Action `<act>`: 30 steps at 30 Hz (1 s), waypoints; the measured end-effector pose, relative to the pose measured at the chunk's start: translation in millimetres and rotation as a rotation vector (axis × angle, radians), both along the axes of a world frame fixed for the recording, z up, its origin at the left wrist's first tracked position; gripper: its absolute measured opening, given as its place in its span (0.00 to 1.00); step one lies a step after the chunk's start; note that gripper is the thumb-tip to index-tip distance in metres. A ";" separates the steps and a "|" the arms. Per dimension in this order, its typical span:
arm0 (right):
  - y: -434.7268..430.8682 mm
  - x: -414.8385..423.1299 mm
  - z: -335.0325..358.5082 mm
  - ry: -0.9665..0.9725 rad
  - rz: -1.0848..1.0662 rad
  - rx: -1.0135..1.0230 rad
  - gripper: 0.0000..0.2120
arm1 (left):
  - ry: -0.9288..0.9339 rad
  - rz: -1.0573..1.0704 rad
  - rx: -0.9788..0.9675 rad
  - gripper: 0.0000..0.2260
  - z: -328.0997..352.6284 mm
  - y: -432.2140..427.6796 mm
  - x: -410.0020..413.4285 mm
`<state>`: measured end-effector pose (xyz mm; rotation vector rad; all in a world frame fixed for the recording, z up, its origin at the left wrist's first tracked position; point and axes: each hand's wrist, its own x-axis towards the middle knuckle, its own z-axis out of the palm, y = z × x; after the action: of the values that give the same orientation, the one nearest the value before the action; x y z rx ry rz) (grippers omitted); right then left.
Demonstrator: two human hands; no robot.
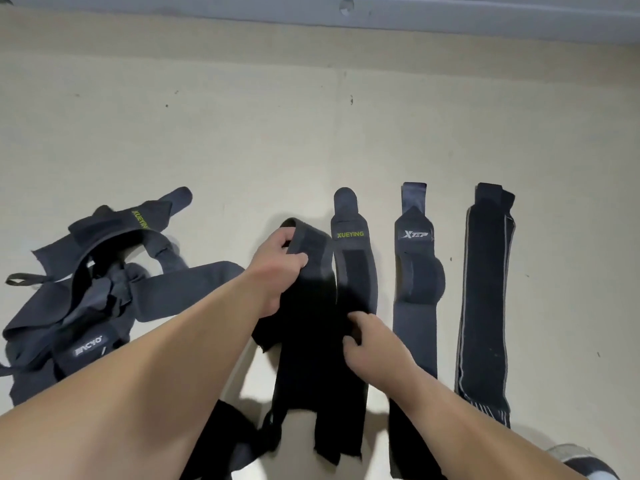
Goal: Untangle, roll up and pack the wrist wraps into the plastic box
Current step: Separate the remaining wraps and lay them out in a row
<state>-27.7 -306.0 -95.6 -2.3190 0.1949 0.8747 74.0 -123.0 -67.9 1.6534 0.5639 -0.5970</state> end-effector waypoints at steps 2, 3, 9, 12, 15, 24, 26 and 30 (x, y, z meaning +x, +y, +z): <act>3.4 13.8 5.0 0.119 -0.261 0.331 0.25 | -0.016 0.020 -0.026 0.16 -5.3 -1.8 5.6; 5.7 18.3 7.1 0.235 -0.324 0.480 0.25 | -0.023 0.029 -0.034 0.15 -8.7 -1.8 6.5; 21.1 10.0 -1.8 0.469 -0.457 0.596 0.11 | -0.114 0.028 -0.016 0.16 -21.8 0.2 25.5; 19.4 -2.4 -6.7 0.510 -0.391 0.517 0.12 | -0.122 0.075 -0.078 0.16 -24.2 -1.1 45.0; 18.8 -13.5 -20.8 0.402 -0.354 0.242 0.12 | -0.124 0.000 0.105 0.22 -32.0 5.0 45.4; 41.7 -13.4 -18.4 0.353 -0.443 0.196 0.06 | -0.257 -0.955 0.781 0.21 -46.9 74.2 -48.0; 46.3 -15.9 -17.6 0.362 -0.482 0.158 0.10 | -0.326 -1.239 0.995 0.26 -51.1 88.7 -57.3; 61.7 -35.7 -15.7 0.408 -0.447 0.058 0.10 | -0.335 -1.365 1.297 0.26 -58.0 108.5 -71.1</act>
<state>-63.4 -244.3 -111.3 -1.9058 0.8137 1.0839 2.8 -14.5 -125.8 3.2538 -0.7722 -0.9255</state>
